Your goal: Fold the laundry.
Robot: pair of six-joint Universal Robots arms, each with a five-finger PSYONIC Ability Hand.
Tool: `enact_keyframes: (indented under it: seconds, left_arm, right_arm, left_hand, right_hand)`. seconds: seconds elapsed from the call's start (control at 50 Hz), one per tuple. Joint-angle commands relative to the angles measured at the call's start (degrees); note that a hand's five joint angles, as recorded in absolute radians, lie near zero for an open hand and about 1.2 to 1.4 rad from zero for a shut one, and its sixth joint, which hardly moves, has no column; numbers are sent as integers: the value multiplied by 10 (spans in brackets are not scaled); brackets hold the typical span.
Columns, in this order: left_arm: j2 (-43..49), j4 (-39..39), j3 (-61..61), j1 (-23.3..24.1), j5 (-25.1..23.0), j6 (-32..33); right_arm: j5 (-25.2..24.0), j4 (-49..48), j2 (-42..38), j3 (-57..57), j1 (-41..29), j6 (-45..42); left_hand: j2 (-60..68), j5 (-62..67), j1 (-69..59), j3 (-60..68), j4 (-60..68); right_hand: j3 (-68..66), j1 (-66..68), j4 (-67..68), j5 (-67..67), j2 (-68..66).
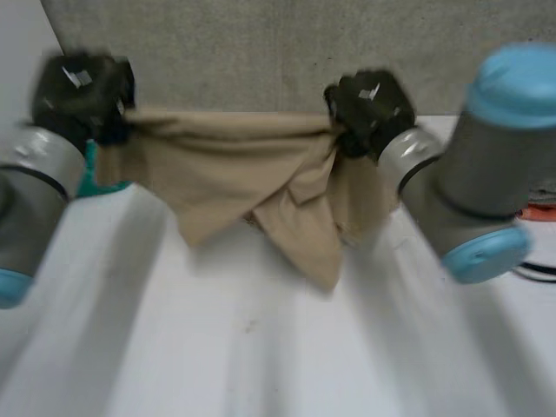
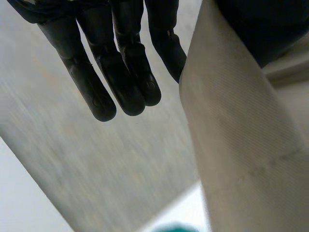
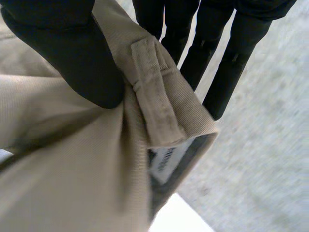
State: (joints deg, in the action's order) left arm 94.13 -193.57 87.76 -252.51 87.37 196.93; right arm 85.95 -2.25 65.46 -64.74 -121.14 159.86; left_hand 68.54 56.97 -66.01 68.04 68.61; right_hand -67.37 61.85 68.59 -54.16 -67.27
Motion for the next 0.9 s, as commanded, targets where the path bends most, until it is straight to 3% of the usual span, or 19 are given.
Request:
enact_keyframes:
  seconds: [0.02,0.08,0.18,0.32,0.42,0.5,0.56,0.6,0.62,0.64,0.66,0.7,0.8,0.9]
  left_arm:
    - [-133,87,-53,-5,-28,-44]
    - [-169,157,-92,-11,-33,-67]
    - [-183,227,-125,-22,-39,-94]
    - [-70,212,-115,-16,-38,-95]
    - [62,167,-128,-3,-24,-95]
    - [217,89,-188,3,4,-88]
    - [285,65,-239,-3,31,-82]
    - [341,57,-295,-19,70,-78]
    - [357,59,-312,-25,82,-78]
    - [372,63,-328,-29,90,-80]
    - [395,75,-356,-35,104,-81]
    - [407,98,-376,-39,109,-77]
    - [372,192,-361,-39,105,-81]
    - [269,249,-256,-19,87,-81]
  right_arm:
    - [-40,150,122,43,34,-41]
    - [-64,205,174,65,55,-41]
    - [-113,212,236,75,85,1]
    - [-148,205,216,18,93,39]
    - [-111,149,155,-28,46,41]
    - [-36,5,71,-81,0,59]
    - [-16,-88,17,-100,-25,71]
    - [-24,-161,-37,-108,-49,81]
    - [-32,-174,-52,-108,-57,81]
    - [-45,-177,-67,-105,-65,80]
    - [-73,-165,-85,-94,-74,70]
    - [-91,-138,-96,-76,-73,65]
    - [-52,-27,-83,-25,-37,56]
    - [1,58,-50,-13,17,-3]
  left_hand:
    - [115,130,-140,120,114]
    - [115,130,-140,120,114]
    - [115,130,-140,120,114]
    - [115,130,-140,120,114]
    - [115,130,-140,120,114]
    - [115,130,-140,120,114]
    - [115,130,-140,120,114]
    - [115,130,-140,120,114]
    - [98,114,-123,103,97]
    - [-15,0,-10,-10,-16]
    - [-330,-314,304,-324,-330]
    - [-585,-570,560,-580,-586]
    - [-585,-570,560,-580,-586]
    - [-585,-570,560,-580,-586]
  right_hand:
    - [-126,182,114,-158,-127]
    - [-126,182,114,-158,-127]
    - [-126,182,114,-158,-127]
    - [-126,182,114,-158,-127]
    - [-126,182,114,-158,-127]
    - [-126,182,114,-158,-127]
    - [-126,182,114,-158,-127]
    - [185,-130,-197,153,184]
    - [387,-331,-399,355,386]
    - [562,-507,-574,530,561]
    - [574,-518,-586,542,573]
    - [574,-518,-586,542,573]
    - [574,-518,-586,542,573]
    - [574,-518,-586,542,573]
